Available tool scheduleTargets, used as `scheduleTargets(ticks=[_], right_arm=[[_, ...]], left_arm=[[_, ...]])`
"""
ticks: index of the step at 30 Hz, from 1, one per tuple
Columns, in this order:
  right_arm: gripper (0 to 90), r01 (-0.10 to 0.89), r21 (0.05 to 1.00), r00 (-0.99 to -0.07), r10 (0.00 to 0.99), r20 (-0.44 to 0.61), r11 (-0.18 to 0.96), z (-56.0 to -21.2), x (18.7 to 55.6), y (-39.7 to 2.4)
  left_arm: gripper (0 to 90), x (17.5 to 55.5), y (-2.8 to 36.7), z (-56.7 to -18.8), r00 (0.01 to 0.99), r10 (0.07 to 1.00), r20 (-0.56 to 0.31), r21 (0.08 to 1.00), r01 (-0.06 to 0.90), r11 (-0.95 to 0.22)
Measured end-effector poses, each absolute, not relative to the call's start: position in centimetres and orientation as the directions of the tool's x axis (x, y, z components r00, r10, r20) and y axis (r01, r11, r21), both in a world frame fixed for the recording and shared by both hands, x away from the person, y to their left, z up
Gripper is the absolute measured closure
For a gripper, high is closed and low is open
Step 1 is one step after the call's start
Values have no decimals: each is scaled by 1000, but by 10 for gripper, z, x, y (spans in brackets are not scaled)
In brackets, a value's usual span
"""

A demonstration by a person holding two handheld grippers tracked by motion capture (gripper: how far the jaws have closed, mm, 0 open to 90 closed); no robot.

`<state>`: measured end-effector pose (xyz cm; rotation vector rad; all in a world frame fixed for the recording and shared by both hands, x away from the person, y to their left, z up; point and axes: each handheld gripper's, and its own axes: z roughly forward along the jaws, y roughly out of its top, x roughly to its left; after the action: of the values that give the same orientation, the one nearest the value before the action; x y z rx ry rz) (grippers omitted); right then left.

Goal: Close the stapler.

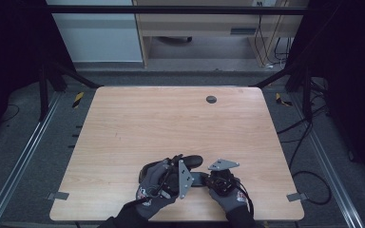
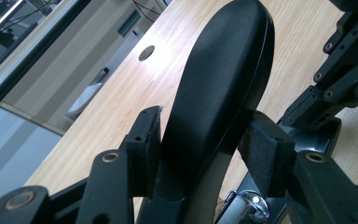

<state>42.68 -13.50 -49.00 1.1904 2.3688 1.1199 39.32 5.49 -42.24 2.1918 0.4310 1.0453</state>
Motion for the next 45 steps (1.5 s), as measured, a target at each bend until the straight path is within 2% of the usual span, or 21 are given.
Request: scheduleTargets(ticks=[27,45], right_arm=[[900,563,740,-634,767,100,369,-490,426,-135],[900,576,742,-619,775,124,342,-491,427,-139]], left_arm=[[483,392,48,-434,642,497,584,657,-13,-754],[483,390,41,-447,628,451,635,609,-46,-792]])
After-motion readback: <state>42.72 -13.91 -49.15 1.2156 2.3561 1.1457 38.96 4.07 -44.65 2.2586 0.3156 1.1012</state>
